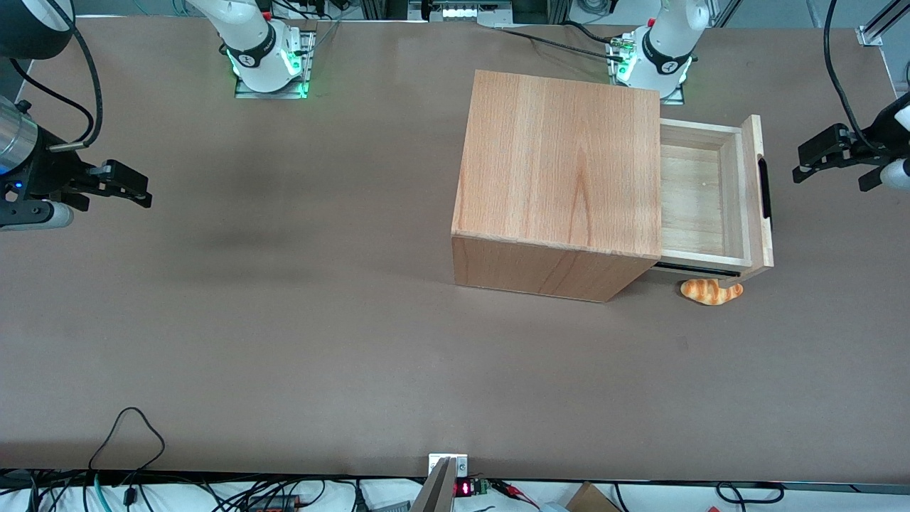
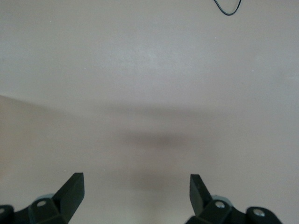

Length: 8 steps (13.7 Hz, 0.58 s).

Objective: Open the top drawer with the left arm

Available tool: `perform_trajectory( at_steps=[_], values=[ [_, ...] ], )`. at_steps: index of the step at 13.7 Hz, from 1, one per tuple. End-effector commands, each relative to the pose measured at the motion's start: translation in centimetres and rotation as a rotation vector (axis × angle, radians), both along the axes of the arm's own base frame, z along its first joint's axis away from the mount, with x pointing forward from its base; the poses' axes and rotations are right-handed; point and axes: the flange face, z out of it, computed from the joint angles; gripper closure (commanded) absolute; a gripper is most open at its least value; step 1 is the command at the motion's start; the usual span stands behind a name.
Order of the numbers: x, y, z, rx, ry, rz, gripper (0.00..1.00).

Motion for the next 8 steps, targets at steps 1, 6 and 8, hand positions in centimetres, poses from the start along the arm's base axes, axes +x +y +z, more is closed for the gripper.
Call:
perform_trajectory(
  at_steps=[1, 6, 8],
  values=[
    [0.18, -0.05, 0.87, 0.017, 0.001, 0.002, 0.00],
    [0.19, -0.15, 1.08, 0.030, -0.003, -0.003, 0.00],
    [0.12, -0.01, 1.60, 0.027, -0.009, 0.000, 0.00]
  ],
)
